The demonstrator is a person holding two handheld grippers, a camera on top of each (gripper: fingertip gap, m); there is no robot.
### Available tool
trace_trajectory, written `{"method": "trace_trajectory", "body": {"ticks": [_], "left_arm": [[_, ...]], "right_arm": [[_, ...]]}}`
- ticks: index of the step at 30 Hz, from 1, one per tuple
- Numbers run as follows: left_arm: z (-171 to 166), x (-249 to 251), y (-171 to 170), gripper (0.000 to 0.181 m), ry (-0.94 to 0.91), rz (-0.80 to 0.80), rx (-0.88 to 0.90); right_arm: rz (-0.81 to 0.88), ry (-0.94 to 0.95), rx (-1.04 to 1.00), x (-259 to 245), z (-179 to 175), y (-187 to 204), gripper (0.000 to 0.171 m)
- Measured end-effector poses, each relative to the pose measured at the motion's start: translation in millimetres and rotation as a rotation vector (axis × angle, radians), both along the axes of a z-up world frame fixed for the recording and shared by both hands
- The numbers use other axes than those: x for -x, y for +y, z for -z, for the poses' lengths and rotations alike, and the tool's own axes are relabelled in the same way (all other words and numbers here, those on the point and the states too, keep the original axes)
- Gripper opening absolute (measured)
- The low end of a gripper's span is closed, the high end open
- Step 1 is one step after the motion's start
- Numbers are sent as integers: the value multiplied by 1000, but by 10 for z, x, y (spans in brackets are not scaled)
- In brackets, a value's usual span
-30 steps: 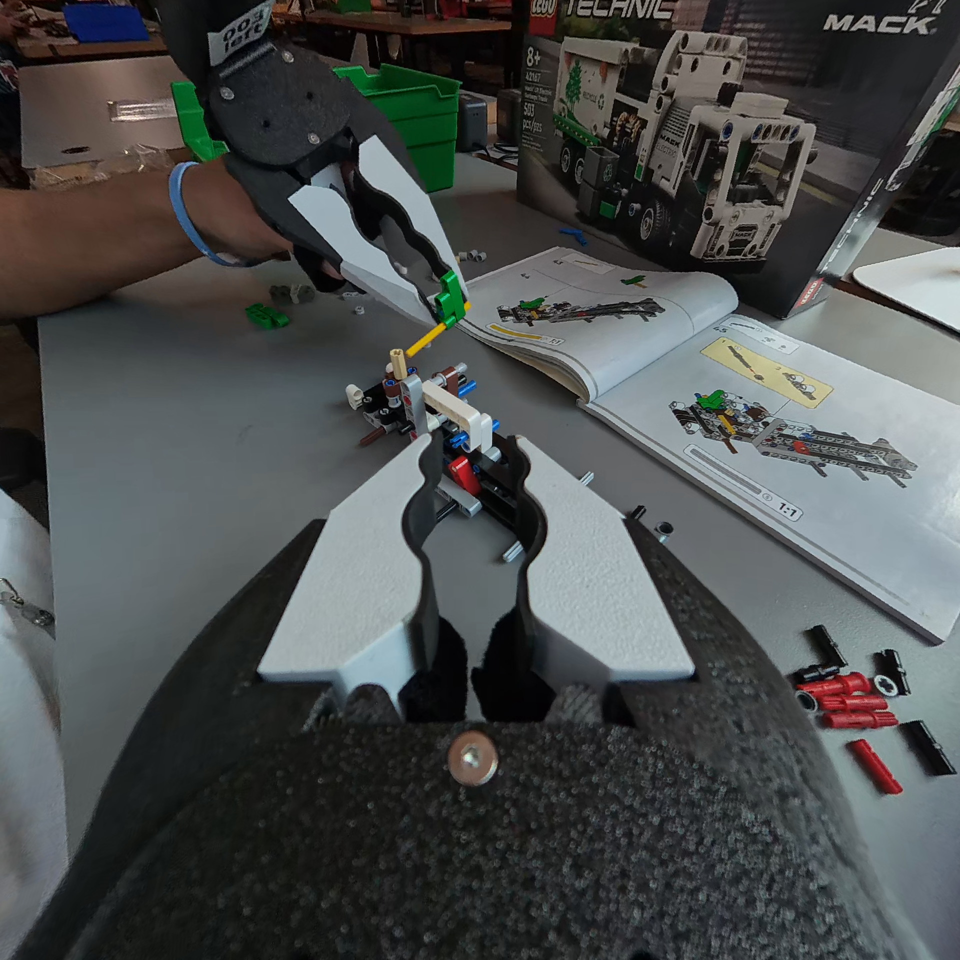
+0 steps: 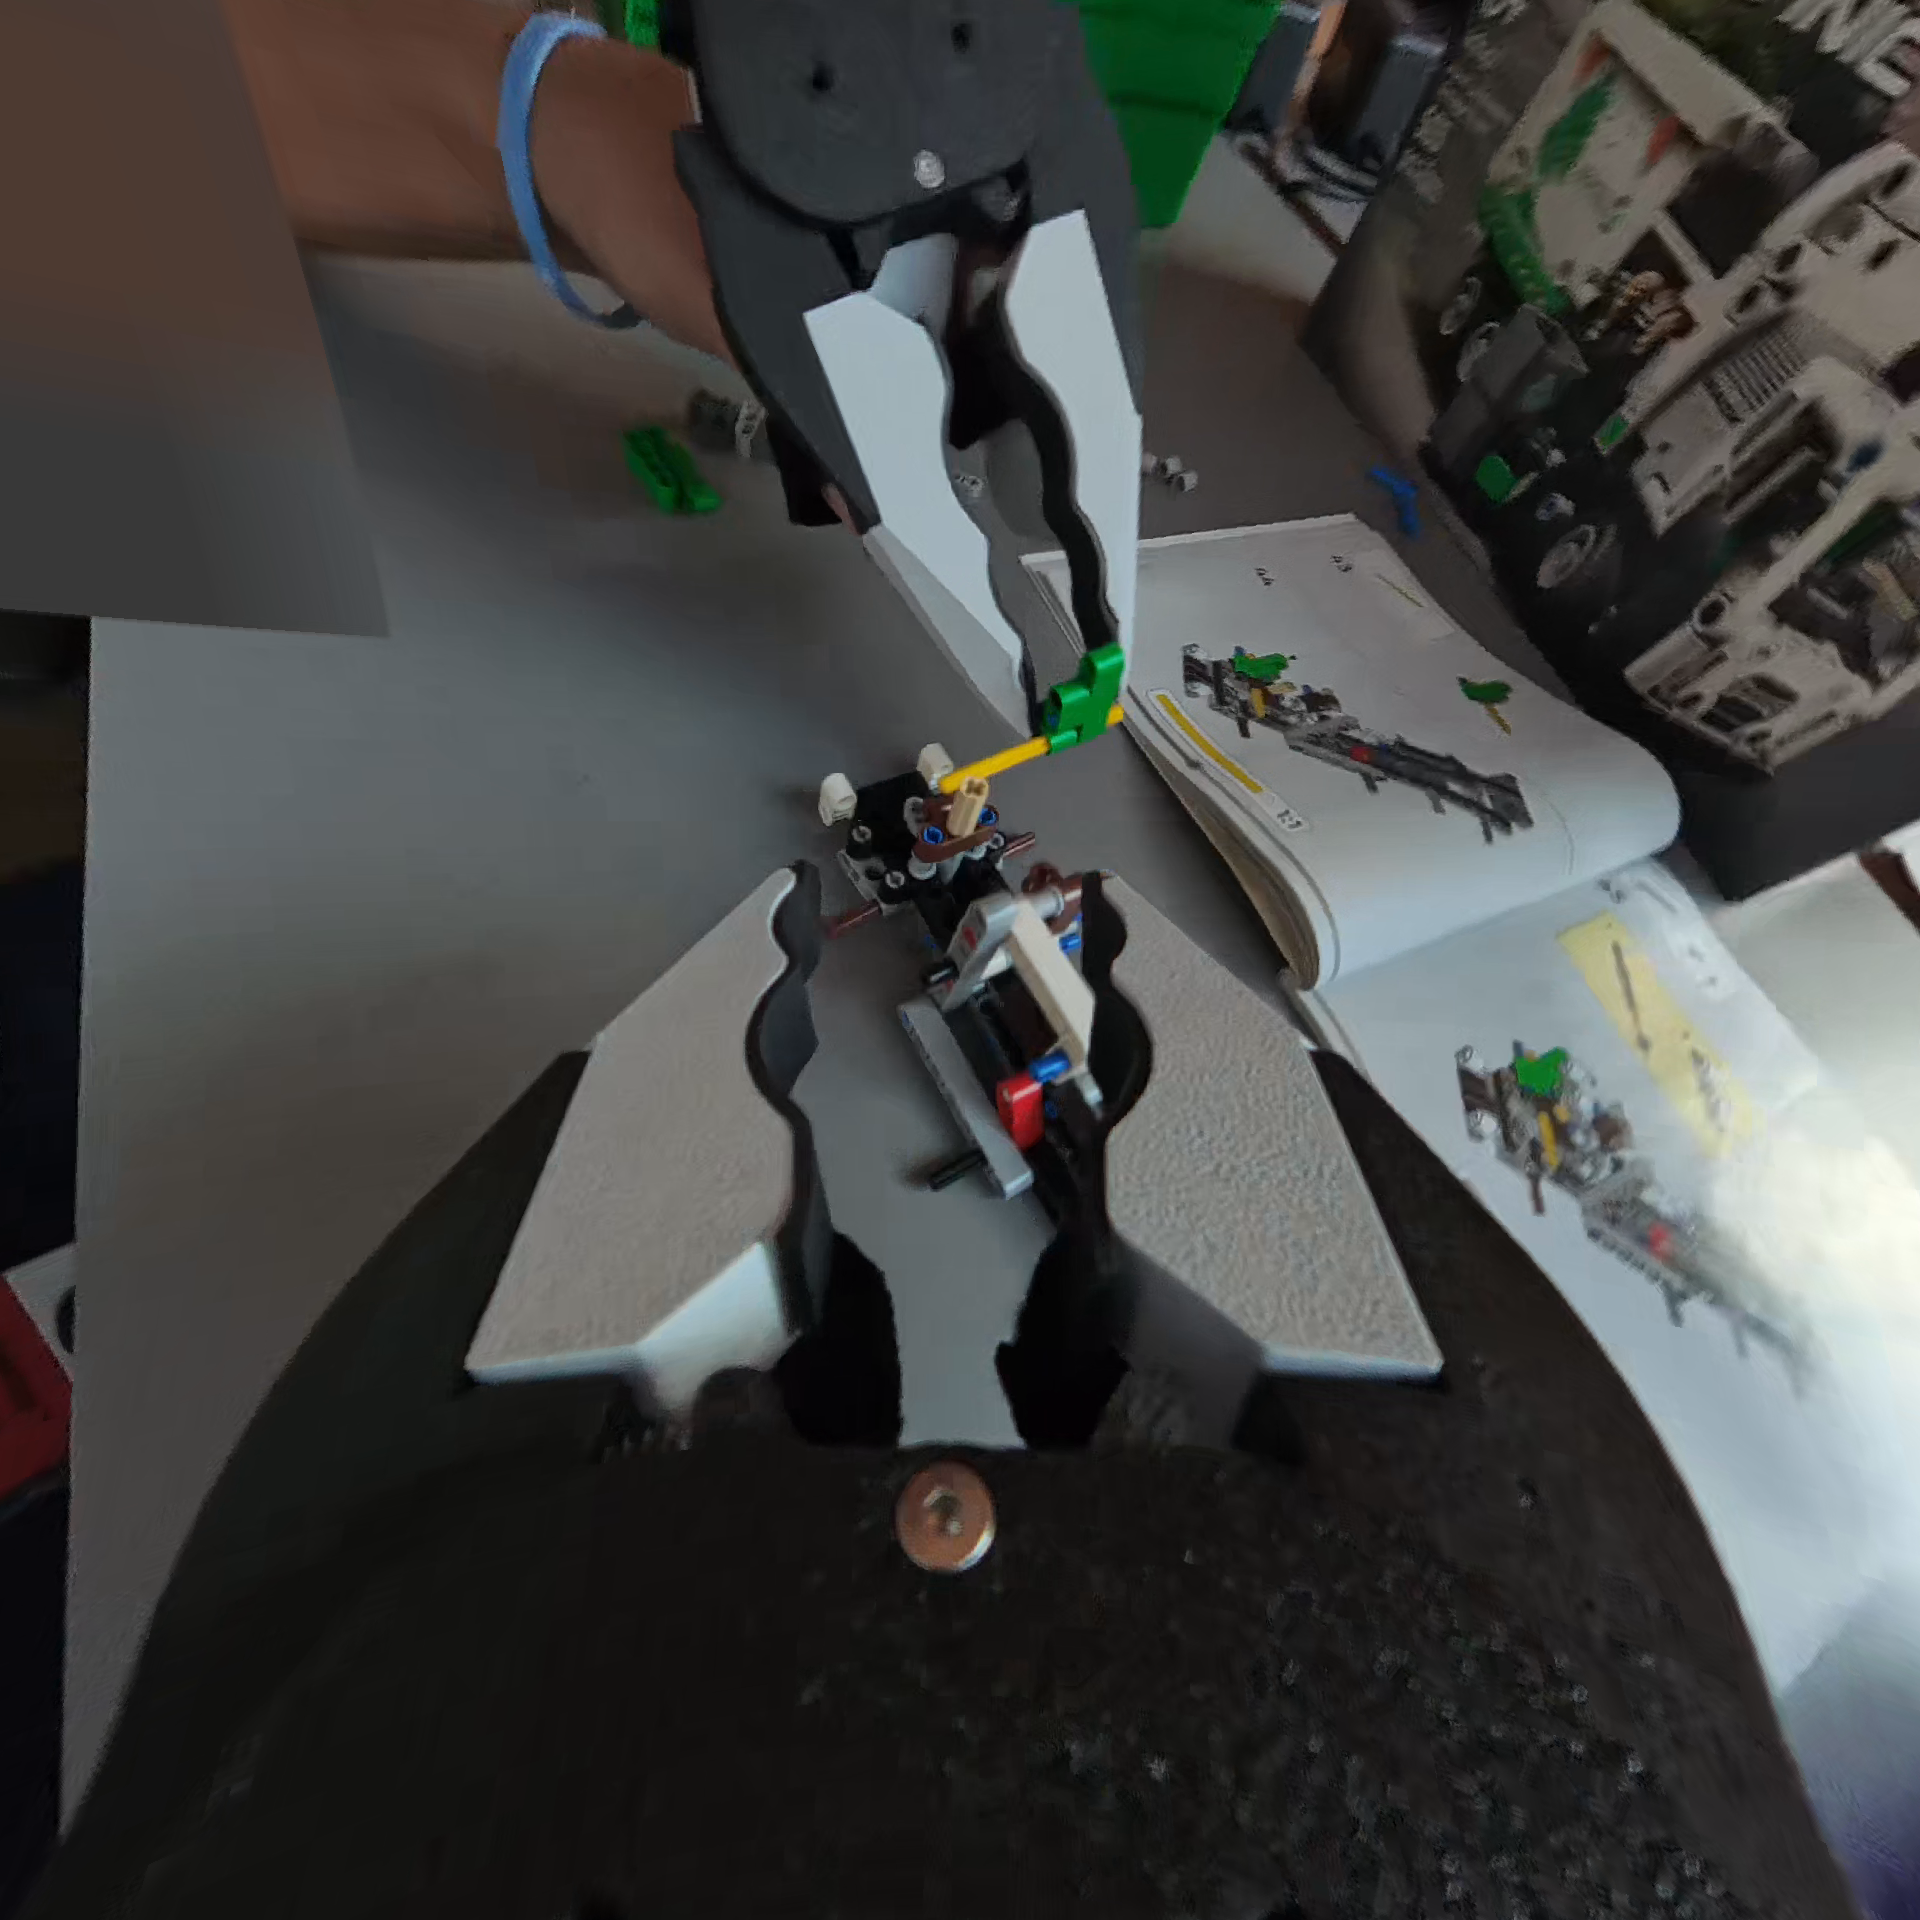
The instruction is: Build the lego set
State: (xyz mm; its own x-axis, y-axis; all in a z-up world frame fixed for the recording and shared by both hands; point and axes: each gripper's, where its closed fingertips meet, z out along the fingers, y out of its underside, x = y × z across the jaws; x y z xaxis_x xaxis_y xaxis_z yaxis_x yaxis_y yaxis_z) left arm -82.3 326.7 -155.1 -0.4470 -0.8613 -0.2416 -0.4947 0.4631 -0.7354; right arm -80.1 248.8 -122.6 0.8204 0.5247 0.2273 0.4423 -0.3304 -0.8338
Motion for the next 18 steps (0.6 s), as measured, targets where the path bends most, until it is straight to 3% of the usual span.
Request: {"method": "trace_trajectory", "body": {"ticks": [4, 9, 18], "left_arm": [[22, -11, 58, 22, 7, -22, 37], [36, -18, 35, 23, 14, -20, 83], [123, -18, 79, 23, 54, -53, 55]], "right_arm": [[-188, -107, 179, 140, -2, 268, 51], [-290, -195, 313, 125, 94, 467, 67], [-321, -409, 357, 120, 285, 599, 70]]}}
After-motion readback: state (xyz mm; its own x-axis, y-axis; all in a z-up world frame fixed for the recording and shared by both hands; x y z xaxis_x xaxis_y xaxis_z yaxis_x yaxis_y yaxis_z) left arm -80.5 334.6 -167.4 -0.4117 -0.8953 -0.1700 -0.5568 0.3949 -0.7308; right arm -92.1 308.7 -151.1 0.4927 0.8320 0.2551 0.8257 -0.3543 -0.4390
